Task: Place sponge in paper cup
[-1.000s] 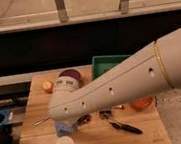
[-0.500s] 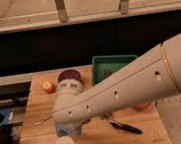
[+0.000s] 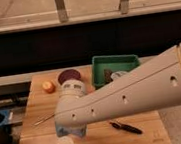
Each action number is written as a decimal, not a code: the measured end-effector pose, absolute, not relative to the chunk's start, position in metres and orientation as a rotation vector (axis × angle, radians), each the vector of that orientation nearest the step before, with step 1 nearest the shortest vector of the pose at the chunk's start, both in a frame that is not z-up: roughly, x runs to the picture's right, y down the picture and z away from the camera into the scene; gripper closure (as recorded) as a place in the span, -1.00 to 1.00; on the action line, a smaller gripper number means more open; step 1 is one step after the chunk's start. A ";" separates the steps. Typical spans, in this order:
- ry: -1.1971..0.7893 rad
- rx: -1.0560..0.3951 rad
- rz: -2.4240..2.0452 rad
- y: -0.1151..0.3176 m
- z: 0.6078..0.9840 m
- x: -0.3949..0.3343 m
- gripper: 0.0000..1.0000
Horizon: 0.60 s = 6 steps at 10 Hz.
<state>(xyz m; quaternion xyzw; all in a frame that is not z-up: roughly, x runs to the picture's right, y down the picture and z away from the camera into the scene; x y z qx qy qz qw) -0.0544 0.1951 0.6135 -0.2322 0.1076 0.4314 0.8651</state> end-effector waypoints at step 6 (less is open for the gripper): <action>0.288 -0.513 0.850 0.206 0.608 -0.051 1.00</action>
